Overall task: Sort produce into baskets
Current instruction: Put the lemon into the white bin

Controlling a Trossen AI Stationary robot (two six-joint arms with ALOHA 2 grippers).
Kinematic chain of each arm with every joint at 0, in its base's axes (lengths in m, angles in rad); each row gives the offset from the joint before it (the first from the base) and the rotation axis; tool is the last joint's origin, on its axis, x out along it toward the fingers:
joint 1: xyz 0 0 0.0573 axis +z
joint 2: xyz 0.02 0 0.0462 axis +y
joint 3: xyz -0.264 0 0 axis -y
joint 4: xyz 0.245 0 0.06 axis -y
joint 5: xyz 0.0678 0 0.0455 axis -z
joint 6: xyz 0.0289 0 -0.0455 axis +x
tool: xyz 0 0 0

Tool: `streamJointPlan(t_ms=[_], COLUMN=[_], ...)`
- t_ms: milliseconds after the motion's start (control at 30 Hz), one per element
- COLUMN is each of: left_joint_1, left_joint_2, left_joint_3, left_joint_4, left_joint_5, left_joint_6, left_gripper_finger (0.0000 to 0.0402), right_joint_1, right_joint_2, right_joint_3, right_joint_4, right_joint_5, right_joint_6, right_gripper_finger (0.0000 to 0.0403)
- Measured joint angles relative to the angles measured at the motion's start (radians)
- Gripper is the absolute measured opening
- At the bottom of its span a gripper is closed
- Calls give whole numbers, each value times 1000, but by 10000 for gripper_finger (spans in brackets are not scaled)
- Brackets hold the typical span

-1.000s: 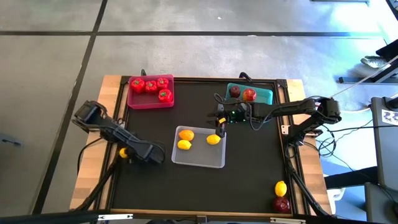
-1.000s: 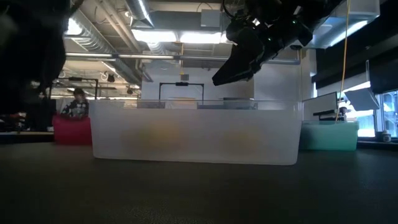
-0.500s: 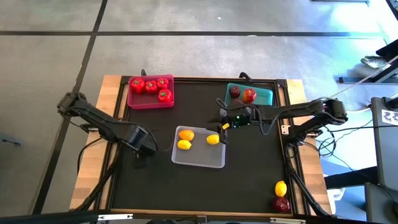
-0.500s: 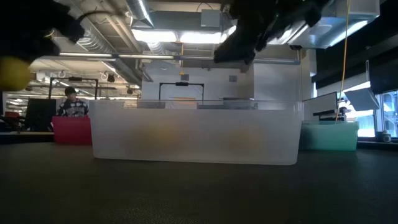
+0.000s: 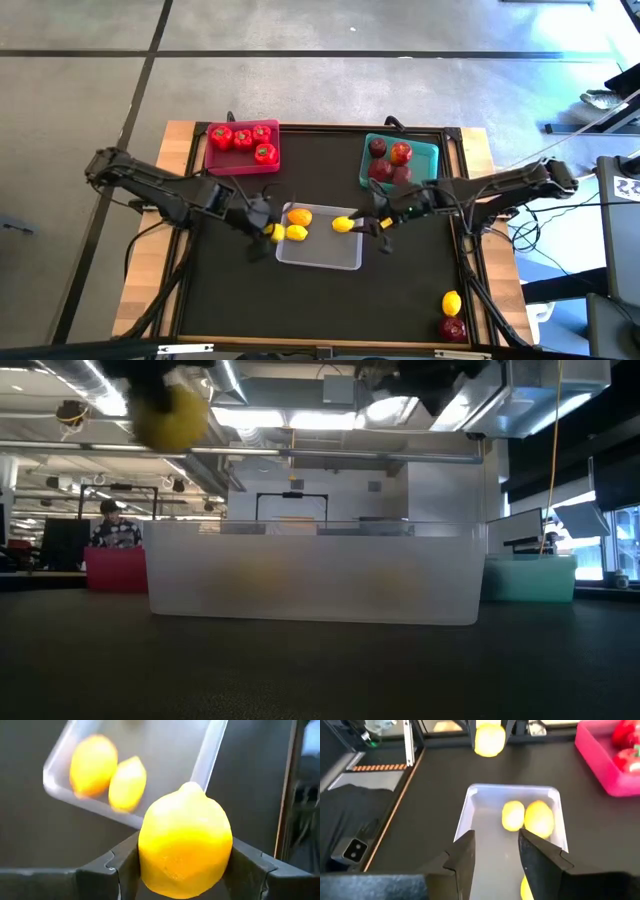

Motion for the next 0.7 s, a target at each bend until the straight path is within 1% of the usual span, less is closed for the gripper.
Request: streamJointPlan(t_ms=[167,233,300,367,567,700], left_joint_1=[54,76,97,118,168,183], left_joint_2=[57,92,129,166,292,382], left_joint_3=[0,0,0,0,0,0], left_joint_4=[186,253,314,361,502,634], left_joint_5=[-41,-44,-44,-44,-44,-44], left_joint_6=[108,144,183,210,253,278], left_gripper_finger=[219,219,219,219,219,219], right_joint_1=[55,69,81,86,87,86], right_joint_2=[-1,4,7,6,6,6], right_joint_3=[0,0,-1,-1,-1,-20], right_joint_4=[-98,-177,-253,-305,-435,-450], right_joint_5=[91,165,248,299,302,317], right_joint_6=[28,35,81,119,229,247], right_gripper_finger=[152,152,152,152,152,152])
